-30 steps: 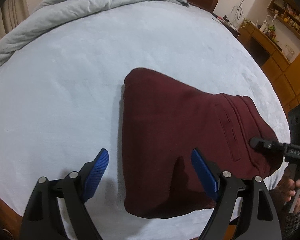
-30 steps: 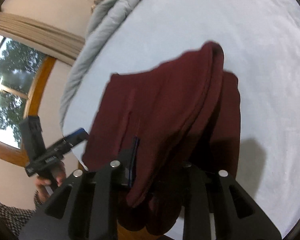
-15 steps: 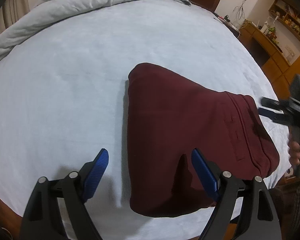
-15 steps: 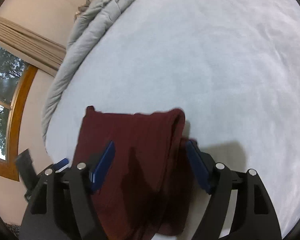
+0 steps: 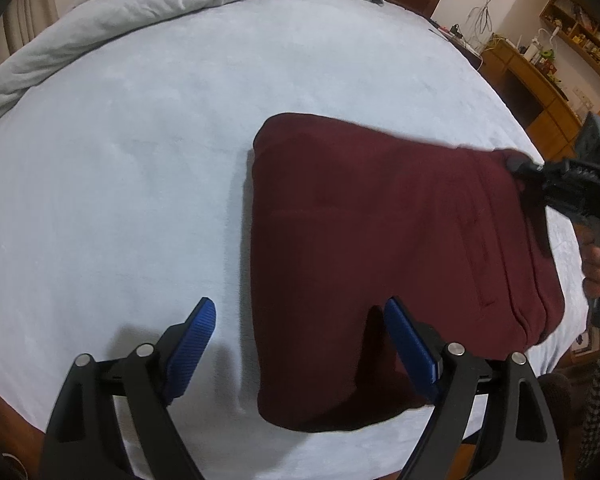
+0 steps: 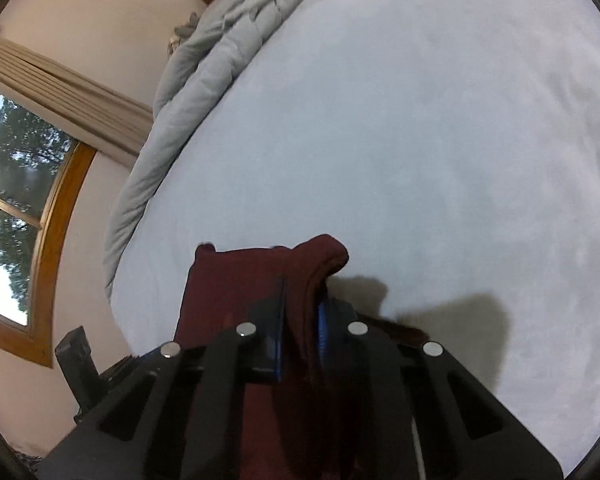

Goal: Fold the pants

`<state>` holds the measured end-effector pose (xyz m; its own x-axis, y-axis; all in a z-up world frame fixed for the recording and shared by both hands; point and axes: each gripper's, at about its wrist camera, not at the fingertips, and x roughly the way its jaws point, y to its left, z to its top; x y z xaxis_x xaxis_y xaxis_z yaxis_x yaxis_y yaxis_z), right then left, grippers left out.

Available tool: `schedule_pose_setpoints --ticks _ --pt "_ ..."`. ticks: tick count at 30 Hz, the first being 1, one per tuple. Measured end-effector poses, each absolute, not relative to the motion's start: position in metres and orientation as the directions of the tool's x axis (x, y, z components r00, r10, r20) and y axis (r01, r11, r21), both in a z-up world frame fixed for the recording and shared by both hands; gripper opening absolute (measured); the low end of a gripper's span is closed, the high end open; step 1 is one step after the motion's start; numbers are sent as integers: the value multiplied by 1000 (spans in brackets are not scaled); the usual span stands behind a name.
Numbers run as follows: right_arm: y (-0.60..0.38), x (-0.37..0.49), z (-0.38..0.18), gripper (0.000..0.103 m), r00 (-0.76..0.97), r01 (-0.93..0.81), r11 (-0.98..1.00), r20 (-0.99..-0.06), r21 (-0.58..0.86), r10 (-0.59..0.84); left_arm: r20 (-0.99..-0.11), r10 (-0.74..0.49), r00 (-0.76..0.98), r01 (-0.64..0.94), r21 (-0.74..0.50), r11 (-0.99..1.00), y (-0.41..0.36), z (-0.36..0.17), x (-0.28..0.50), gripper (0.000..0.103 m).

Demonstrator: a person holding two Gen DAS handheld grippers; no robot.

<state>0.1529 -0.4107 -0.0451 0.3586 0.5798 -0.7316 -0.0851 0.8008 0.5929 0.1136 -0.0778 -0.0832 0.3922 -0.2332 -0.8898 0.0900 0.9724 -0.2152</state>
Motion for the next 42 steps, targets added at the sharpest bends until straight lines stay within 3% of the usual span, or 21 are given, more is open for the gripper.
schedule_pose_setpoints --ticks 4,7,8,11,17,26,30,34,35,36,42 --pt "-416 158 -64 11 335 -34 864 -809 503 484 -891 -237 388 107 -212 971 -83 -84 115 87" --pt "-415 161 -85 17 313 -17 856 -810 517 496 -894 -233 382 115 -204 972 -86 -85 115 87" --pt "-415 159 -84 23 318 -25 849 -801 527 507 -895 -233 381 115 -204 972 -86 -85 115 87" --pt "-419 143 -69 57 345 -39 837 -779 546 524 -897 -228 378 114 -199 973 -83 -83 114 87" --pt "-429 76 -43 60 336 -52 786 -730 616 595 -898 -224 378 93 -203 975 -78 -82 111 87" --pt "-420 13 -66 63 251 33 717 -700 697 669 -905 -228 359 87 -210 974 -80 -82 104 91" --pt "-417 13 -68 60 278 38 701 -681 712 677 -906 -224 358 89 -205 975 -83 -80 102 91" --pt "-398 20 -63 60 264 -16 756 -727 654 634 -907 -225 356 84 -209 974 -84 -81 101 91" --pt "-397 20 -63 54 267 -22 766 -734 643 624 -906 -228 355 80 -213 974 -83 -82 101 91" --pt "-396 21 -64 39 270 -25 783 -750 622 604 -906 -229 355 79 -216 973 -83 -83 101 91" --pt "-392 25 -55 17 295 -84 787 -739 612 606 -908 -231 349 74 -219 973 -83 -83 102 91"
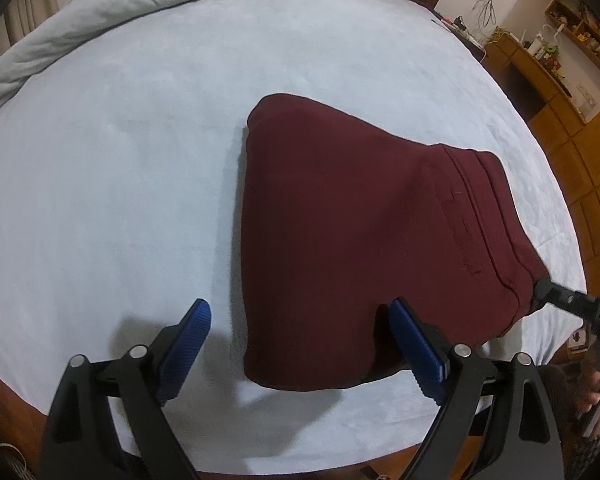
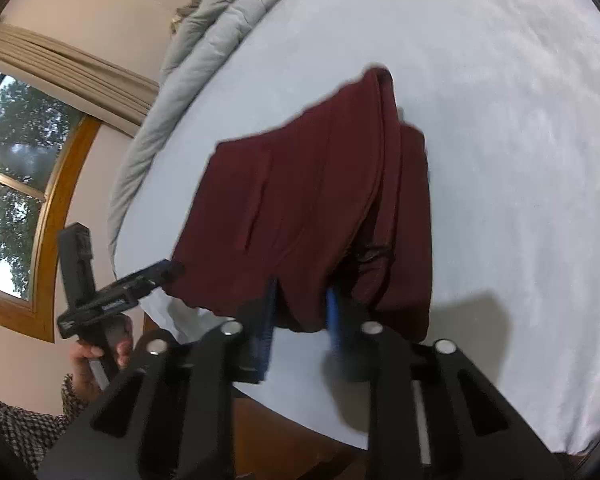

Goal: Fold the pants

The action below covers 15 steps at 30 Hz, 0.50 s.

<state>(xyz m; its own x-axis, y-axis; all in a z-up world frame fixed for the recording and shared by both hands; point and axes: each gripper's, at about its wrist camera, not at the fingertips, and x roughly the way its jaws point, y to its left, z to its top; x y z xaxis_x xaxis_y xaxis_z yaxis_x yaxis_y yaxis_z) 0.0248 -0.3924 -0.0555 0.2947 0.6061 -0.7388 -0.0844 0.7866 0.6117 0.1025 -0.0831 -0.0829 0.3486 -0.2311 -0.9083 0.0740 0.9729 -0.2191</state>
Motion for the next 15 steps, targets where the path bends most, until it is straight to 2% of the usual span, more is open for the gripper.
schedule_pose_setpoints --ticks 7,11,15 --pt "-413 13 -30 14 329 -104 818 -756 566 566 -902 -248 353 76 -237 969 -83 -81 104 92" --pt "-413 12 -73 14 251 -35 831 -800 555 545 -911 -269 314 60 -264 963 -78 -94 110 94" --pt "-418 9 -82 14 261 -14 799 -770 601 583 -891 -366 270 8 -378 926 -59 -108 119 96"
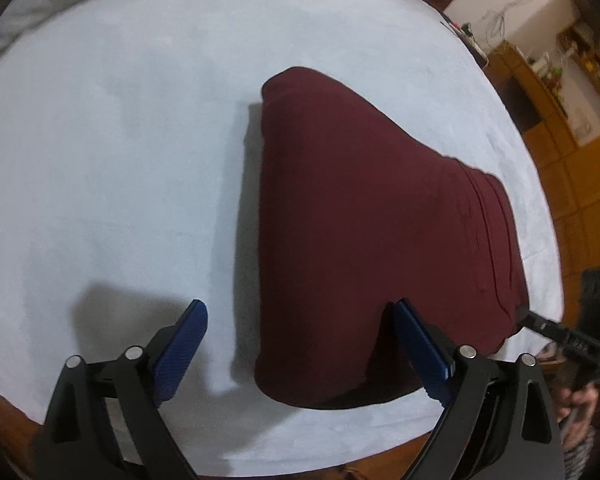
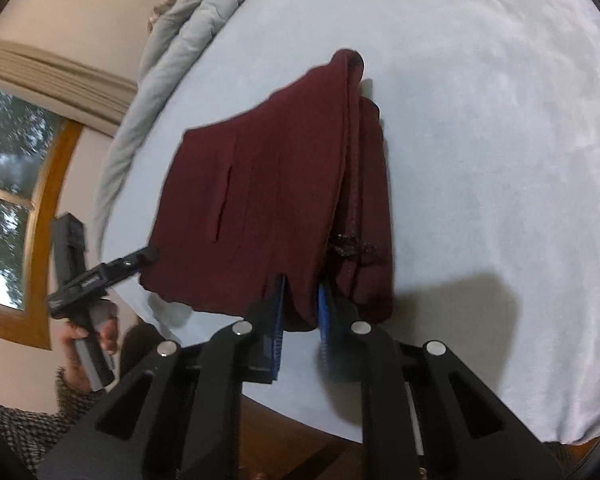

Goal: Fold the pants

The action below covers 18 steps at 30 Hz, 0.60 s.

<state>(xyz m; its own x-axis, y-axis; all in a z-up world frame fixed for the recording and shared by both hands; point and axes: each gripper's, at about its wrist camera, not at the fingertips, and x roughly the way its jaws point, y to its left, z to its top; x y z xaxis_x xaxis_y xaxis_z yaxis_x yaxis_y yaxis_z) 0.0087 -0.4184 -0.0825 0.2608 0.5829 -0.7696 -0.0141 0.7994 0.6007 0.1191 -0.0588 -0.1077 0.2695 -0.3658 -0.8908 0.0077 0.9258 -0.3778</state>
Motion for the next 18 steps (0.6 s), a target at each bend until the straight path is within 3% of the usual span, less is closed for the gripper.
schedule_pose_setpoints --ticks 5,9,11,15,18 --pt "-417 6 -77 15 265 -41 814 -779 580 568 -873 -426 239 -44 -448 893 -45 -121 126 97" --pt "-425 8 -76 15 260 -22 793 -763 608 592 -779 -611 141 -121 -626 770 -42 -150 135 95" --pt "-430 10 -66 14 265 -26 776 -744 630 613 -736 -663 133 -127 -676 725 -45 -152 136 75" --pt "-438 9 -35 9 311 -68 790 -739 609 597 -769 -615 174 -66 -632 772 -57 -129 126 56" --pt "-435 9 -38 9 289 -66 830 -786 554 547 -778 -596 196 -43 -614 788 -61 -120 122 54"
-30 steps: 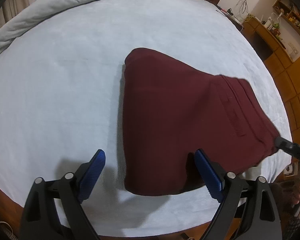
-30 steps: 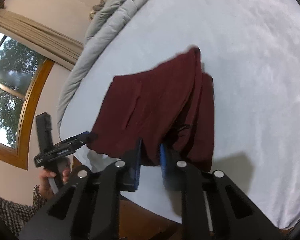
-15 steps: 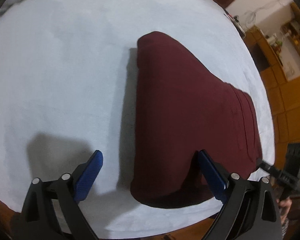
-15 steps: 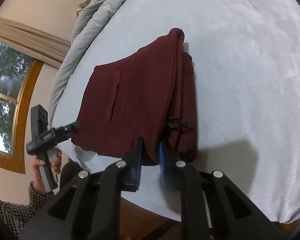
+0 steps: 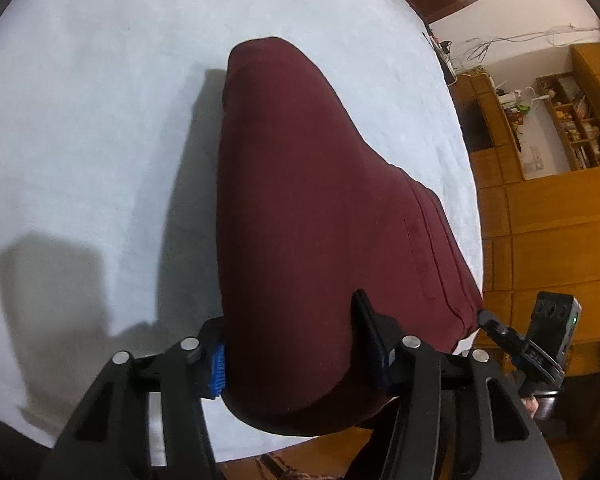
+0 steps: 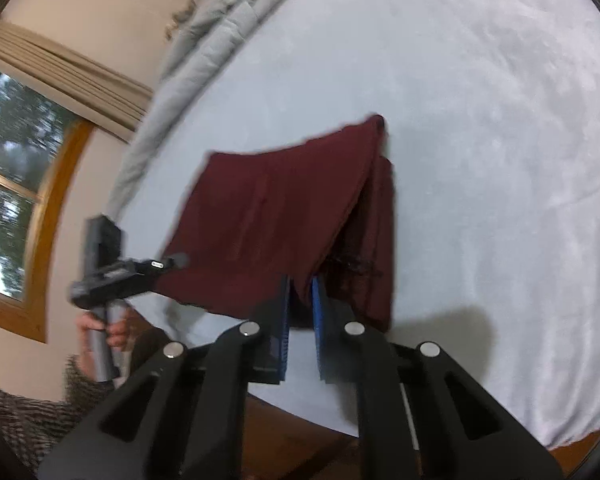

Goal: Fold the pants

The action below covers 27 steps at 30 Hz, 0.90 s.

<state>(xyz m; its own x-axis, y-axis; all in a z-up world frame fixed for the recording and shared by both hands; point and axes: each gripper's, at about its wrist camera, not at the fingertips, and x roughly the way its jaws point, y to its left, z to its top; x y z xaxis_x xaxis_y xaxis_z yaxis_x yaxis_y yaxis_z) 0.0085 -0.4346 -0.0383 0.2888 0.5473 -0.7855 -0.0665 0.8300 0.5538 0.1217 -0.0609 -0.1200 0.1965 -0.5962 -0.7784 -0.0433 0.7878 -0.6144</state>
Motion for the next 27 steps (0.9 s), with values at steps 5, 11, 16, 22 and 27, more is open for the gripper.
schedule_pose_setpoints --ticks 5,11,16,22,27 --pt "-428 7 -84 9 209 -12 838 -818 546 536 -837 -522 165 -24 -533 846 -67 -151 122 62" --pt "-425 10 -66 20 238 -59 844 -814 533 530 -851 -495 177 -13 -505 863 -66 -132 129 72" --pt "-433 14 -39 75 330 -85 860 -800 503 501 -885 -403 231 28 -408 912 -65 -105 133 90" --pt "-437 28 -48 84 337 -63 854 -794 516 505 -895 -391 216 81 -383 920 -68 -100 141 95" --pt "-435 38 -70 84 306 -26 824 -780 567 546 -895 -410 176 77 -403 912 -73 -117 147 95"
